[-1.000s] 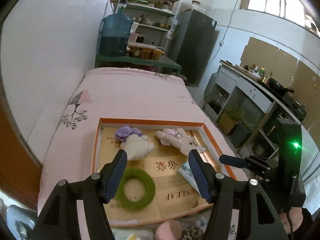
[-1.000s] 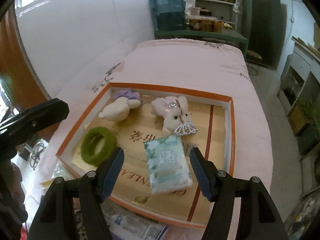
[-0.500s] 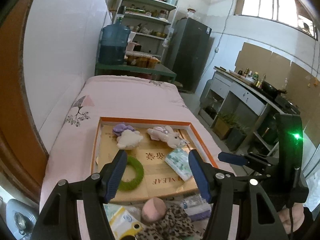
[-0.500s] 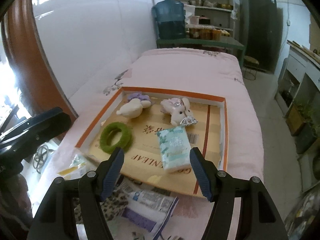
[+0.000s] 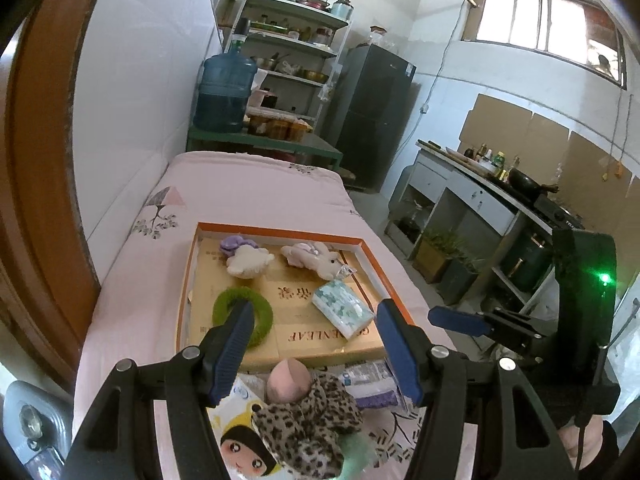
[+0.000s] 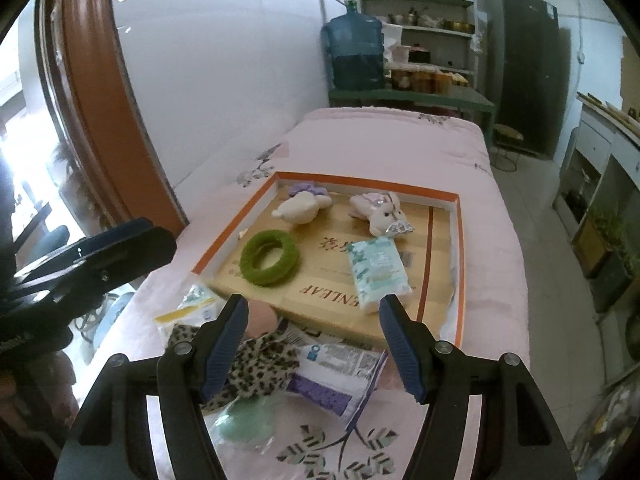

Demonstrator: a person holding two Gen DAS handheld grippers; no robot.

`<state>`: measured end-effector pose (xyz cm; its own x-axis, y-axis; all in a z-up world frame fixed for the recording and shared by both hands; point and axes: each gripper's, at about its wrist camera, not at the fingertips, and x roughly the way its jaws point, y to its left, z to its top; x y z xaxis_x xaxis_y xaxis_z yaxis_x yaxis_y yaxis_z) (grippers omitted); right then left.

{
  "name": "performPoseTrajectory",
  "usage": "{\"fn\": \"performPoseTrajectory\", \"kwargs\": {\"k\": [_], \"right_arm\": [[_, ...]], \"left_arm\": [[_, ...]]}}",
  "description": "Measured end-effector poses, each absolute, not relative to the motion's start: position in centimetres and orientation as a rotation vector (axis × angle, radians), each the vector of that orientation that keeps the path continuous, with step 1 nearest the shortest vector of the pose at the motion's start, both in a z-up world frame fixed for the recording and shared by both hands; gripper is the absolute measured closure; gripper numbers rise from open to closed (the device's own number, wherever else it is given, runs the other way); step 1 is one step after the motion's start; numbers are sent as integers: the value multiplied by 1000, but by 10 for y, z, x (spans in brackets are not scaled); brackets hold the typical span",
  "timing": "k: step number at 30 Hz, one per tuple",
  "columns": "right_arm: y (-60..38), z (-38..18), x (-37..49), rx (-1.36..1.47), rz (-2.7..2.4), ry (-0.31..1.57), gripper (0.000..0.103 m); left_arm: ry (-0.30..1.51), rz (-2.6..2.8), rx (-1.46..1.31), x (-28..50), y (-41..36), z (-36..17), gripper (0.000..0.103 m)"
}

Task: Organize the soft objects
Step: 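Withdraw both open tools from the box toward the remaining pile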

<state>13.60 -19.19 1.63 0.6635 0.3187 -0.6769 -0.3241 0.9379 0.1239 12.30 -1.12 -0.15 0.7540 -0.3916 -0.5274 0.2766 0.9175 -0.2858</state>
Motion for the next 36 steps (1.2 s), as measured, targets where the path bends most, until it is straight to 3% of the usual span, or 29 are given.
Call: {"fn": "performPoseTrajectory", "kwargs": {"k": [25, 36], "right_arm": [[-184, 17, 78, 0, 371, 745, 33], [-168, -26, 65, 40, 406, 811, 33]], "left_arm": [[565, -324, -266, 70, 37, -7, 40], [597, -310, -315, 64, 52, -31, 40]]}}
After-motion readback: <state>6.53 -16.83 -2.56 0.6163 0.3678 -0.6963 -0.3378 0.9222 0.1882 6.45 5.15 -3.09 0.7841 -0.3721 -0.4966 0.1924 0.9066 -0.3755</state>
